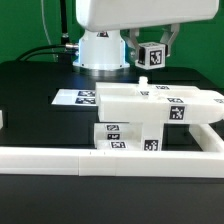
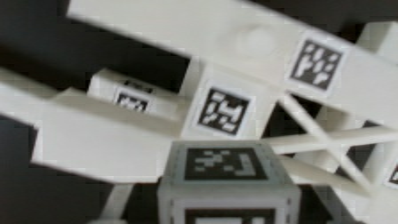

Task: Assemble chair

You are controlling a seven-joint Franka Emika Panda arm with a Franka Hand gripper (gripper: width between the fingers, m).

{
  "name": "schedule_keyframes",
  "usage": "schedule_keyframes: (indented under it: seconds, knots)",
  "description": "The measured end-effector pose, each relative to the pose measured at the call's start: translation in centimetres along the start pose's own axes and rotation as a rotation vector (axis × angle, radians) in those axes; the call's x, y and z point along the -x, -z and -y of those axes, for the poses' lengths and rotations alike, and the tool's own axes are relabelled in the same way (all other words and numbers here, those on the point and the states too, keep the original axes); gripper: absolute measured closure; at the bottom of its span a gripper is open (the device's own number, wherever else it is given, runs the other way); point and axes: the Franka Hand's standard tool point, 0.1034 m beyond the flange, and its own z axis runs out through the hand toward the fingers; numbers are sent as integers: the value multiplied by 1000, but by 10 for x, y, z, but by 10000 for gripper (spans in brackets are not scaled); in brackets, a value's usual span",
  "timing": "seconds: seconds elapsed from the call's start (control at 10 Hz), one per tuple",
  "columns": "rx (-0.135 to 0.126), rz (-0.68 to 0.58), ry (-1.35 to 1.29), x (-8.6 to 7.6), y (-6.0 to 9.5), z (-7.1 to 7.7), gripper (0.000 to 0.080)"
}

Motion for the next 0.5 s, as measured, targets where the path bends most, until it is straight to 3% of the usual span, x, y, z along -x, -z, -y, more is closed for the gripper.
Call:
schedule_keyframes:
  seconds: [0.3, 0.5]
  knots:
    - [1, 2, 9, 0, -1, -1, 515]
    - [22, 2, 45, -12, -5, -7, 515]
